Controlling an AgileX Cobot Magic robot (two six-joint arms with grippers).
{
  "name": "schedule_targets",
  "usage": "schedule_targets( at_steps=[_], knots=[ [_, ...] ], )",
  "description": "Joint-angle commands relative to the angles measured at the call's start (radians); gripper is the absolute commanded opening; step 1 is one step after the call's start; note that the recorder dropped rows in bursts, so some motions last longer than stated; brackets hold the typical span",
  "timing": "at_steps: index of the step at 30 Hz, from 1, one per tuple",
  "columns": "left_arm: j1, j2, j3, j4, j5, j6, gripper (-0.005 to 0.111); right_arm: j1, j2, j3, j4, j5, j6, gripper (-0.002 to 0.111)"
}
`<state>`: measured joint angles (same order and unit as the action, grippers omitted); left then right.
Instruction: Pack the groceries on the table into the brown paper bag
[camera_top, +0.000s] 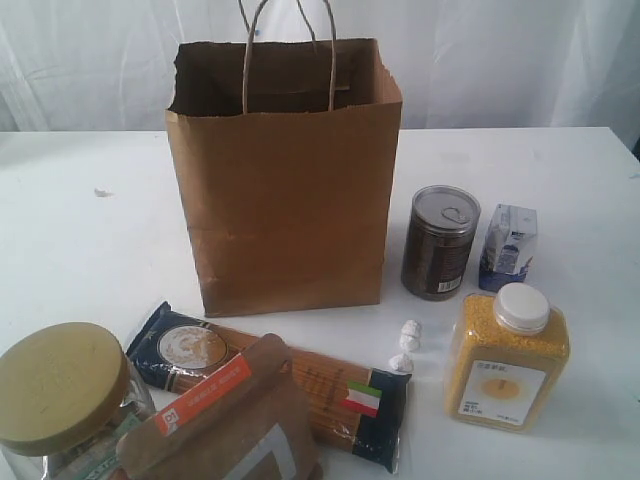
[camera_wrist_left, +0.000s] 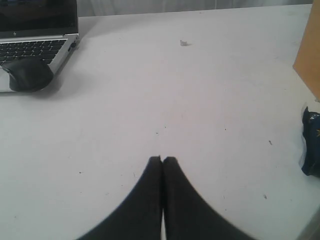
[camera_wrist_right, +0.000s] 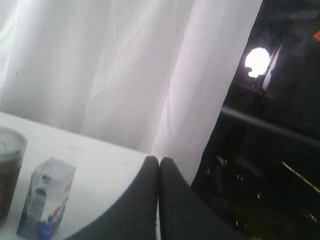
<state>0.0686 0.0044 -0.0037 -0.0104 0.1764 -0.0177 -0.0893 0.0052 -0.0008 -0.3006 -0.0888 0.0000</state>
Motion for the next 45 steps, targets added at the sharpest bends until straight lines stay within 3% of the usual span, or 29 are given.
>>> schedule_targets(
  at_steps=[1, 7, 11, 15, 17, 22, 29, 33, 40, 43, 45],
  knots=[
    [0.001, -0.004, 0.004, -0.007, -0.005, -0.001, 0.0, 0.001, -0.005, 0.001, -0.005, -0.209, 0.074, 0.0],
    [0.001, -0.004, 0.004, -0.007, -0.005, -0.001, 0.0, 0.001, -0.005, 0.001, 0.096, -0.547, 0.148, 0.0],
    [0.001, -0.004, 0.004, -0.007, -0.005, -0.001, 0.0, 0.001, -0.005, 0.001, 0.153, -1.132, 0.524, 0.0],
    [0.001, -0.004, 0.004, -0.007, -0.005, -0.001, 0.0, 0.001, -0.005, -0.1, 0.222, -1.132, 0.617, 0.0],
    [0.001, -0.004, 0.004, -0.007, -0.005, -0.001, 0.0, 0.001, -0.005, -0.129, 0.222, -1.13, 0.554, 0.0],
    [0.001, -0.004, 0.004, -0.007, -0.005, -0.001, 0.0, 0.001, -0.005, -0.139, 0.234, -0.721, 0.466, 0.0],
    [0.001, -0.004, 0.004, -0.007, -0.005, -0.001, 0.0, 0.001, -0.005, -0.137, 0.245, 0.352, 0.325, 0.0],
    [0.001, -0.004, 0.004, -0.007, -0.005, -0.001, 0.0, 0.01, 0.041, -0.151, 0.266, 0.246, 0.396, 0.0],
    [0.001, -0.004, 0.004, -0.007, -0.005, -0.001, 0.0, 0.01, 0.142, -0.213, 0.281, 0.377, 0.331, 0.0],
    [0.001, -0.004, 0.004, -0.007, -0.005, -0.001, 0.0, 0.01, 0.221, -0.252, 0.36, 0.463, 0.229, 0.0],
    [0.001, -0.004, 0.004, -0.007, -0.005, -0.001, 0.0, 0.014, 0.307, -0.282, 0.484, 0.535, 0.062, 0.0]
  ],
)
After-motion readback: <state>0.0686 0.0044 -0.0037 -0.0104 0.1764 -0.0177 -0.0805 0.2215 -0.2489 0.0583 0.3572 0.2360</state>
